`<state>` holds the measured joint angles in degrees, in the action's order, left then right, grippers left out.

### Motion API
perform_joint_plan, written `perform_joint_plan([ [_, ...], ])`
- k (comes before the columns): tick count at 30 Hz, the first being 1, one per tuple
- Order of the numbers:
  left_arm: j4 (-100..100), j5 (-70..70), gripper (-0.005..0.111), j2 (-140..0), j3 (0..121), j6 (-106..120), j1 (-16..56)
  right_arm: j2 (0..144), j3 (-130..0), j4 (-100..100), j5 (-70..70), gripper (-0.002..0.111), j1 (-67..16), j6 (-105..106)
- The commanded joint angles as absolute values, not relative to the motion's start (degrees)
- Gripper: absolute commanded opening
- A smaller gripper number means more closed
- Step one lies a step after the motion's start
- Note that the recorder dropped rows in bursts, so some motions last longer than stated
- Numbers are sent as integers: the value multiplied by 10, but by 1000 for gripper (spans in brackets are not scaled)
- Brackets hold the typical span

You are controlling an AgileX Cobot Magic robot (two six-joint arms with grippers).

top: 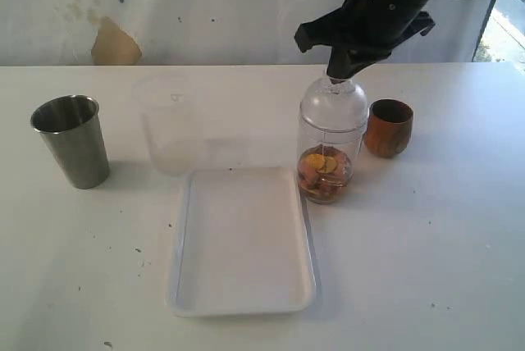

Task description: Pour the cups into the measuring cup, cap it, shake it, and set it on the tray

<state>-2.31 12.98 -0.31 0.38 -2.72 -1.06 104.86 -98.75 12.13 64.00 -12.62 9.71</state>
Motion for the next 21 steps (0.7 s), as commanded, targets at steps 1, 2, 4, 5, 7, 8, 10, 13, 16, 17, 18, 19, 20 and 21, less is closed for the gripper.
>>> perform_joint_plan([
  [1, -20, 129, 0, 0, 0, -27, -10, 1046, -987, 120, 624, 0, -127, 103],
  [2, -20, 129, 0, 0, 0, -27, -10, 1045, -987, 120, 617, 0, -127, 103],
  [4, -20, 129, 0, 0, 0, -27, -10, 1042, -987, 120, 607, 0, -127, 103],
  [5, -20, 129, 0, 0, 0, -27, -10, 1038, -987, 120, 599, 0, -127, 103],
  [7, -20, 129, 0, 0, 0, -27, -10, 1033, -987, 120, 595, 0, -127, 103],
  [8, -20, 129, 0, 0, 0, -27, -10, 1030, -987, 120, 595, 0, -127, 103],
  [10, -20, 129, 0, 0, 0, -27, -10, 1024, -987, 120, 595, 0, -127, 103],
  [13, -20, 129, 0, 0, 0, -27, -10, 1023, -987, 120, 609, 0, -127, 103],
  [16, -20, 129, 0, 0, 0, -27, -10, 1034, -986, 119, 621, 0, -127, 103],
  [17, -20, 129, 0, 0, 0, -27, -10, 1038, -986, 119, 622, 0, -127, 103],
  [18, -20, 129, 0, 0, 0, -27, -10, 1045, -986, 119, 624, 0, -127, 103],
  [19, -20, 129, 0, 0, 0, -27, -10, 1048, -986, 119, 626, 0, -127, 103],
  [20, -20, 129, 0, 0, 0, -27, -10, 1054, -986, 119, 628, 0, -127, 103],
  [21, -20, 129, 0, 0, 0, -27, -10, 1055, -986, 119, 631, 0, -127, 103],
])
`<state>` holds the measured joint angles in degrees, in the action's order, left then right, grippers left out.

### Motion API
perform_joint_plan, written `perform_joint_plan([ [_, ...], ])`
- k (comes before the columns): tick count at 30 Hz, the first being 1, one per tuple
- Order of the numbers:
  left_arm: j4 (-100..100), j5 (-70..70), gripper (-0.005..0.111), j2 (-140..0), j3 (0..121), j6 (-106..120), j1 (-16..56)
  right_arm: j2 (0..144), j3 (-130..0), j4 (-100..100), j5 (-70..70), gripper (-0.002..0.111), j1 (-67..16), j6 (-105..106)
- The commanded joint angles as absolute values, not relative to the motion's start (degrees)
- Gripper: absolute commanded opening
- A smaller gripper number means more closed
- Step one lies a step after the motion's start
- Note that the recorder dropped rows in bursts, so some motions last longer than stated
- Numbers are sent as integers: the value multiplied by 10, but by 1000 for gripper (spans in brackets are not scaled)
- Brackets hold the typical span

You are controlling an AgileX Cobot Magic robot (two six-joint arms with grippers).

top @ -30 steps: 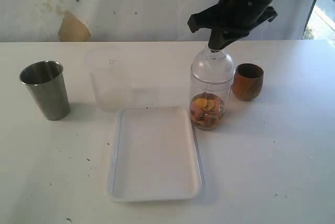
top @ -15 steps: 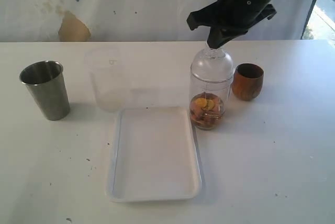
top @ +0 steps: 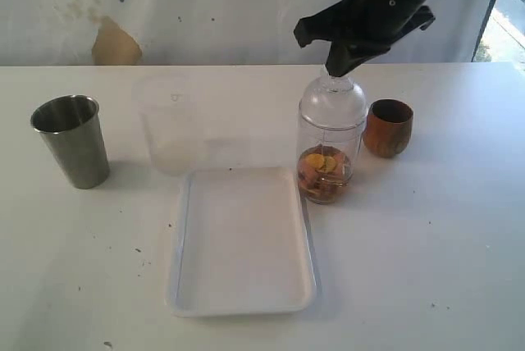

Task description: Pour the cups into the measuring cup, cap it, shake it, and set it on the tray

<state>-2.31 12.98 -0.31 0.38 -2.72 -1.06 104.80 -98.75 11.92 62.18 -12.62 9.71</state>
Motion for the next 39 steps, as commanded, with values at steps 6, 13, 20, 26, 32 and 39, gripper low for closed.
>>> perform_joint_plan([
  [6, -20, 129, 0, 0, 0, -27, -10, 1051, -987, 119, 629, 0, -127, 103],
  [13, -20, 129, 0, 0, 0, -27, -10, 1011, -987, 118, 599, 0, -127, 103],
  [20, -20, 129, 0, 0, 0, -27, -10, 998, -986, 106, 621, 0, -127, 103],
  [26, -20, 129, 0, 0, 0, -27, -10, 1026, -986, 96, 622, 0, -127, 103],
  [32, -20, 129, 0, 0, 0, -27, -10, 1044, -986, 100, 623, 0, -127, 103],
  [39, -20, 129, 0, 0, 0, -27, -10, 1052, -986, 100, 629, 0, -127, 103],
])
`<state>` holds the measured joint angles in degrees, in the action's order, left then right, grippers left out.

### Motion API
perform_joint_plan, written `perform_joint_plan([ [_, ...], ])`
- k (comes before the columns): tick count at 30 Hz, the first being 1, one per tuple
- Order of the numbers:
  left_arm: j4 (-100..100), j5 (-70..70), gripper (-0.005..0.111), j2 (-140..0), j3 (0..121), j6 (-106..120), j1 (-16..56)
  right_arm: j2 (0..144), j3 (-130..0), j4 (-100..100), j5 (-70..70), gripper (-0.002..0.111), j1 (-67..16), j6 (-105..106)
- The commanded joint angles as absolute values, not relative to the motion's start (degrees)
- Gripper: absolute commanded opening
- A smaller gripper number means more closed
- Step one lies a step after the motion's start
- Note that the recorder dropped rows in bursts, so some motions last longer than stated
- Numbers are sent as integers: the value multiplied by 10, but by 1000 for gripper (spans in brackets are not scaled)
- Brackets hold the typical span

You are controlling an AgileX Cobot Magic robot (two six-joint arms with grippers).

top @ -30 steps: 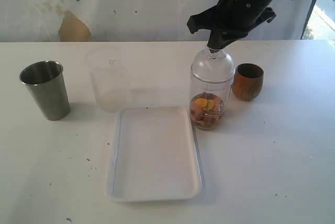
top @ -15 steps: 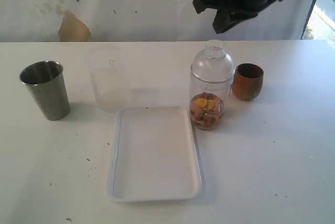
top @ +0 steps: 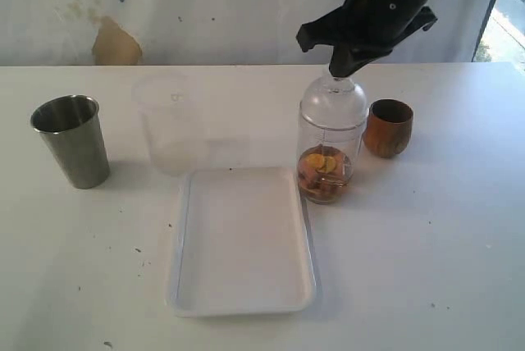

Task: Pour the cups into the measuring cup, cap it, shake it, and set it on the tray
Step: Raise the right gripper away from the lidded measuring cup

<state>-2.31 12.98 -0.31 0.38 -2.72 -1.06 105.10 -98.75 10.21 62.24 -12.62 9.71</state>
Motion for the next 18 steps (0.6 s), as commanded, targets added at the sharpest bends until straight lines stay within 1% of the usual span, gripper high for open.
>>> perform_joint_plan([
  [1, -20, 129, 0, 0, 0, -27, -10, 1052, -986, 100, 629, 0, -127, 103],
  [12, -20, 129, 0, 0, 0, -27, -10, 1031, -987, 105, 584, 1, -127, 106],
  [14, -20, 129, 0, 0, 0, -27, -10, 1021, -987, 105, 576, 6, -127, 110],
  [16, -20, 129, 0, 0, 0, -27, -10, 1006, -987, 103, 570, 13, -127, 124],
  [18, -20, 129, 0, 0, 0, -27, -10, 988, -987, 102, 564, 23, -127, 135],
])
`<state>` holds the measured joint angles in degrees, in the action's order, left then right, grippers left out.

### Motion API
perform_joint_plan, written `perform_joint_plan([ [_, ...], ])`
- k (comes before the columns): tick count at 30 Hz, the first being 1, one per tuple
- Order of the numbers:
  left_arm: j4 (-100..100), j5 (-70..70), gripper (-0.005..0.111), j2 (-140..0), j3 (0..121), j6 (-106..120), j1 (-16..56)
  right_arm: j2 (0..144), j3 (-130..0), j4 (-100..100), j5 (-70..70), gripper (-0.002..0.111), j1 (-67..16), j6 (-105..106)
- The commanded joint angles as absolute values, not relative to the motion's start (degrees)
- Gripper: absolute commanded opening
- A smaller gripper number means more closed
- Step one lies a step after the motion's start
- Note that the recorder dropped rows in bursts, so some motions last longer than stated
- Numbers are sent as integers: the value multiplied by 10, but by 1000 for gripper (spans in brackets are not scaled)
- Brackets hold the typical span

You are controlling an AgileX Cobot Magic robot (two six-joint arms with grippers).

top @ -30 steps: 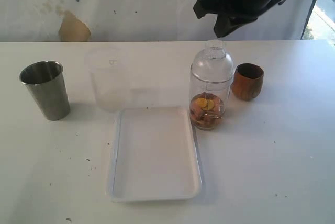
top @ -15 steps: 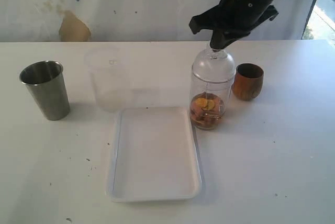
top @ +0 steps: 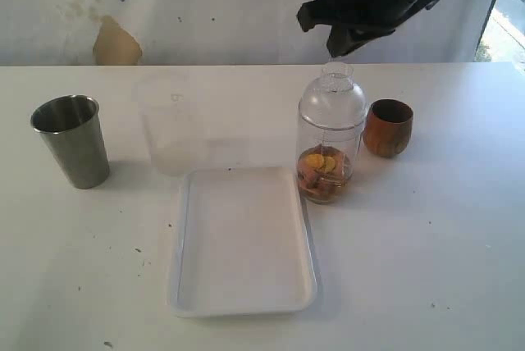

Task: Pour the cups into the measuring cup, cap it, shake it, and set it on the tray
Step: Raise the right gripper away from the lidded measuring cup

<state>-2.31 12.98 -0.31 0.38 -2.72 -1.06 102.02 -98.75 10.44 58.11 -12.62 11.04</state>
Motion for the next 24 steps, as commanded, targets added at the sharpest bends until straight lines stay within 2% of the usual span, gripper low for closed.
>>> perform_joint_plan([
  [1, -20, 129, 0, 0, 0, -27, -10, 981, -987, 102, 559, 29, -127, 138],
  [8, -20, 129, 0, 0, 0, -27, -10, 923, -987, 102, 558, 95, -127, 155],
  [10, -20, 129, 0, 0, 0, -27, -10, 916, -987, 102, 589, 106, -127, 157],
  [20, -20, 129, 0, 0, 0, -27, -10, 915, -984, 124, 602, 105, -127, 215],
  [24, -20, 129, 0, 0, 0, -27, -10, 896, -937, 198, 541, 105, -127, 270],
])
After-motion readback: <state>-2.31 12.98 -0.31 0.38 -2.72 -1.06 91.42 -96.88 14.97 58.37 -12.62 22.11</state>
